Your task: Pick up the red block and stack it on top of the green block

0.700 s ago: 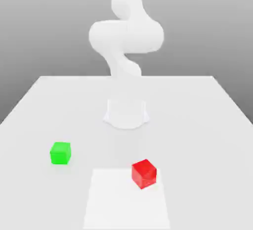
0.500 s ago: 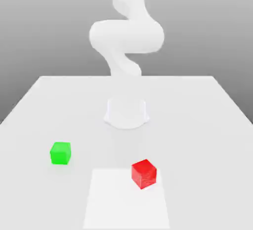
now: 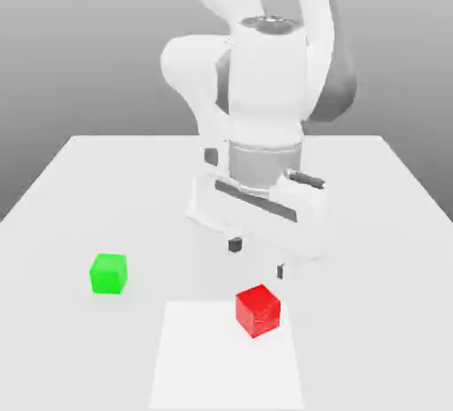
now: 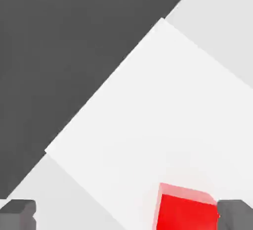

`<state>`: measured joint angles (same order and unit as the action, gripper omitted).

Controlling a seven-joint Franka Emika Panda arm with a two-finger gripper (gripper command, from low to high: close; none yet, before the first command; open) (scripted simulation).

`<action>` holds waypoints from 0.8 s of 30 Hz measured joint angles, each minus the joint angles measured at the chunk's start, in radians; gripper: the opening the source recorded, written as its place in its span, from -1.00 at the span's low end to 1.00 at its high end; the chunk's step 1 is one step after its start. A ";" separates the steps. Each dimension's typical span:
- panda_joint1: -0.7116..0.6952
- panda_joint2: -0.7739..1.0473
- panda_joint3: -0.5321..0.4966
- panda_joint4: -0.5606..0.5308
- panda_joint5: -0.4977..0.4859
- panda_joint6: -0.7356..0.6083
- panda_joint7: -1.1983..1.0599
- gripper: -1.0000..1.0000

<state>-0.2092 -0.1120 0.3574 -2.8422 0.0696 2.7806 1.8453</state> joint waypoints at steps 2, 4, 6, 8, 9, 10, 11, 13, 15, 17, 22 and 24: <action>-0.011 0.059 0.011 -0.021 -0.020 0.045 0.067 0.00; -0.019 0.122 0.001 -0.019 -0.086 0.095 0.127 0.00; -0.001 0.186 -0.039 -0.010 -0.175 0.145 0.194 0.00; 0.046 0.251 -0.109 0.000 -0.271 0.196 0.264 0.00; 0.086 0.282 -0.157 0.005 -0.304 0.222 0.288 0.00; 0.116 0.311 -0.196 0.010 -0.338 0.246 0.313 -1.00; 0.116 0.311 -0.196 0.010 -0.338 0.246 0.313 -1.00; 0.116 0.311 -0.196 0.010 -0.338 0.247 0.313 -1.00; 0.116 0.312 -0.196 0.010 -0.338 0.249 0.314 -1.00; 0.126 0.317 -0.207 0.011 -0.344 0.253 0.318 -1.00; 0.074 0.178 -0.102 -0.012 -0.146 0.143 0.175 -1.00; 0.091 0.116 -0.096 -0.022 -0.076 0.092 0.124 -1.00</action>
<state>-0.1180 0.0038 0.2617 -2.8644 -0.0060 2.8725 1.9695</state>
